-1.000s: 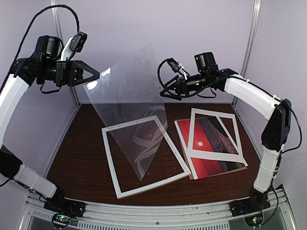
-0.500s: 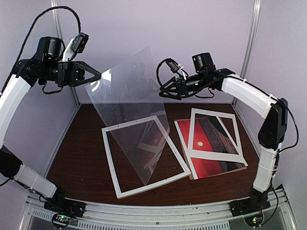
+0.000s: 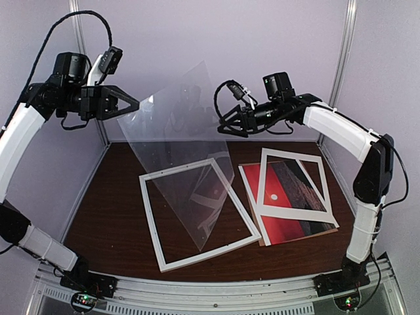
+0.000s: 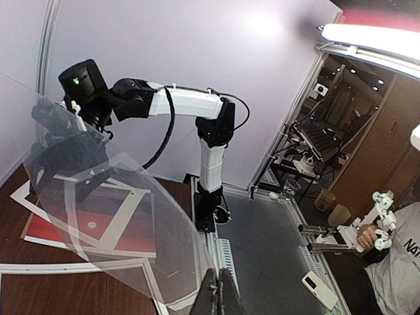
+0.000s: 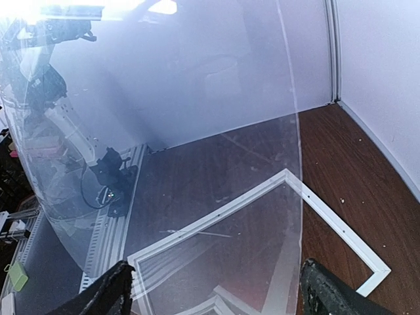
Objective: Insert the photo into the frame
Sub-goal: Pass from the left arm to the right, then move the mat board to the center of the board.
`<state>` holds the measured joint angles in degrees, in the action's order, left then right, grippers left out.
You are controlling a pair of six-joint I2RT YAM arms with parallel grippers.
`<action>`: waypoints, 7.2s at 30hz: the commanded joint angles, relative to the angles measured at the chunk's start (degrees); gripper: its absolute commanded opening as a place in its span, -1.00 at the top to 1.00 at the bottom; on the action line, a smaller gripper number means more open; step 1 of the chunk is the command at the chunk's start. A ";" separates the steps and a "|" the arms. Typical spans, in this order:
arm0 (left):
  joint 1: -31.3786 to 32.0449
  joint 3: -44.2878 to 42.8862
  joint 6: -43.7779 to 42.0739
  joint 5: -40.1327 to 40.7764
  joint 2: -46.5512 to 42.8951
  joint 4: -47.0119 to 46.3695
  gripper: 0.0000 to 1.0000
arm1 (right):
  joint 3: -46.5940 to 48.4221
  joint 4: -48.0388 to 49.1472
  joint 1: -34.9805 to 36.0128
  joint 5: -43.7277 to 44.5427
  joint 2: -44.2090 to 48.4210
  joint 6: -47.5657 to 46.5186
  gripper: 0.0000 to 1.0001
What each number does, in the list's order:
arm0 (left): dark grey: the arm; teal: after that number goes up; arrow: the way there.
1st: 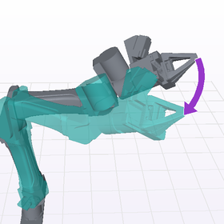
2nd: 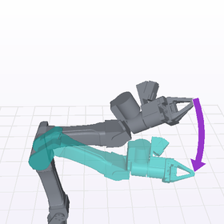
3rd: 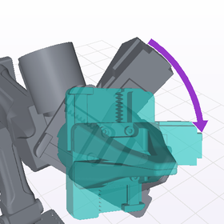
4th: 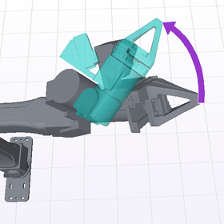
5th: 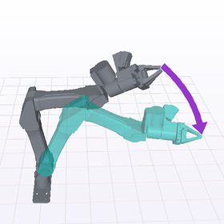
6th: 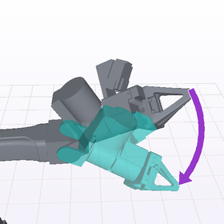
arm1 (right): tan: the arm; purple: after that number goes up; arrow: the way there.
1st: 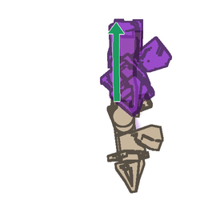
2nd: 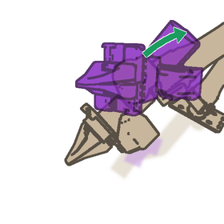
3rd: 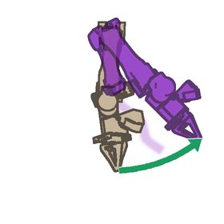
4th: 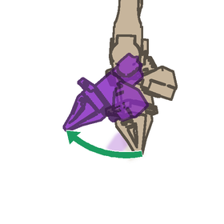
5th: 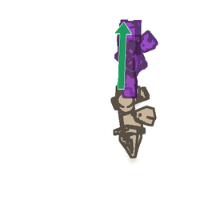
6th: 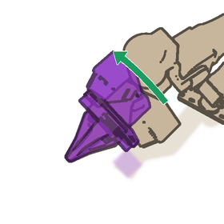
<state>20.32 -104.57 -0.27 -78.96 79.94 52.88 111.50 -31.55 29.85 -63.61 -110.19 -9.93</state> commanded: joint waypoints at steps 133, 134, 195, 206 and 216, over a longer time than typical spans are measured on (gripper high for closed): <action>-16.73 20.60 24.12 50.26 6.11 -13.07 -0.58 | -15.09 1.52 -5.24 4.48 16.26 34.08 1.00; -16.79 23.02 24.72 50.33 5.72 -13.07 -0.64 | -14.58 0.47 -5.23 5.03 16.58 34.83 1.00; -0.63 26.89 16.67 67.73 33.51 -14.88 0.39 | -15.35 -9.58 -6.40 11.44 18.09 29.72 1.00; -0.54 30.85 20.03 64.24 24.96 -13.95 -0.29 | -15.44 -8.05 -6.73 10.53 16.12 30.45 1.00; -0.75 42.72 25.20 65.70 14.04 -20.12 -0.37 | -12.99 -3.92 -0.86 13.99 16.49 38.57 1.00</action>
<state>19.51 -64.14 21.93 -13.74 96.90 37.17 96.40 -39.99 24.86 -51.70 -94.00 23.97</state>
